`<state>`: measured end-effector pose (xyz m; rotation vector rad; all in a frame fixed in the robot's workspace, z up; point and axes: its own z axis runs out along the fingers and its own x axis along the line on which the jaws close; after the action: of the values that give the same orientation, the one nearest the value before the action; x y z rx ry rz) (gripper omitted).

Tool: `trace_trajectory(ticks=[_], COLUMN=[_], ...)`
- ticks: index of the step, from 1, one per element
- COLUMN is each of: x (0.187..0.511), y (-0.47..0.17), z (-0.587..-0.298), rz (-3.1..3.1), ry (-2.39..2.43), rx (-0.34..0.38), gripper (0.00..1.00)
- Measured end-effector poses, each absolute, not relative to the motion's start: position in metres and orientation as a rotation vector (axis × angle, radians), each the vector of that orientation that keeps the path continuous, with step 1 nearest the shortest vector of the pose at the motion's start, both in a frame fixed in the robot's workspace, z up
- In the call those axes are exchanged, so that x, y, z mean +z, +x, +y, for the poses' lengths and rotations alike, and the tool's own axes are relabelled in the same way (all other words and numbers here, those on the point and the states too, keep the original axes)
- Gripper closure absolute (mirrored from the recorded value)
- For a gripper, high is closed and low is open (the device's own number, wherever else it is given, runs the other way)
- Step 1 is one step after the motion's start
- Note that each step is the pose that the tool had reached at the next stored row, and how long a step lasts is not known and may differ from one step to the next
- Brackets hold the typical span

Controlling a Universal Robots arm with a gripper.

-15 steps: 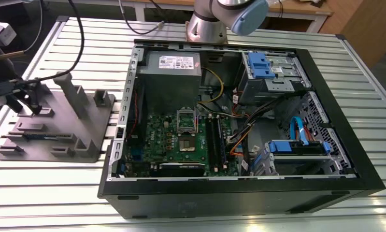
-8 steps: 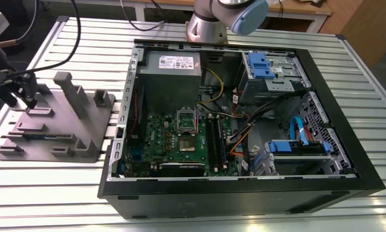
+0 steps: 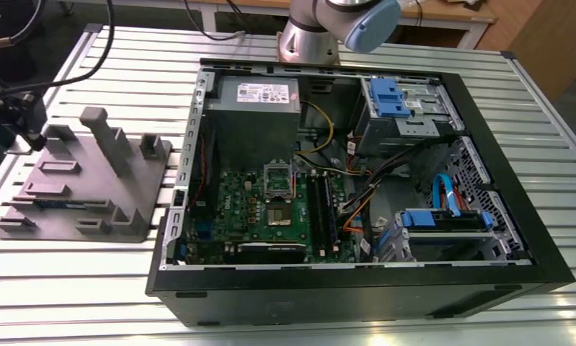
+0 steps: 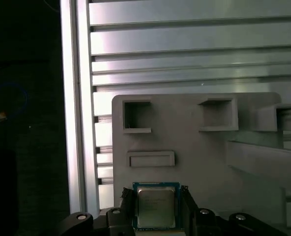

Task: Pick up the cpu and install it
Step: 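Pick up the cpu and move it towards the insertion slot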

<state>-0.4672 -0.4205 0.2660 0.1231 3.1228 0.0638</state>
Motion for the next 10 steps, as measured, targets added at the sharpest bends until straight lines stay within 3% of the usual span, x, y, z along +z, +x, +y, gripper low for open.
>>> trace_trajectory(ticks=[10], x=[0.305], y=[-0.467], z=[-0.420], rz=[3.123], ry=[0.123], rx=[0.064], gripper=[0.53])
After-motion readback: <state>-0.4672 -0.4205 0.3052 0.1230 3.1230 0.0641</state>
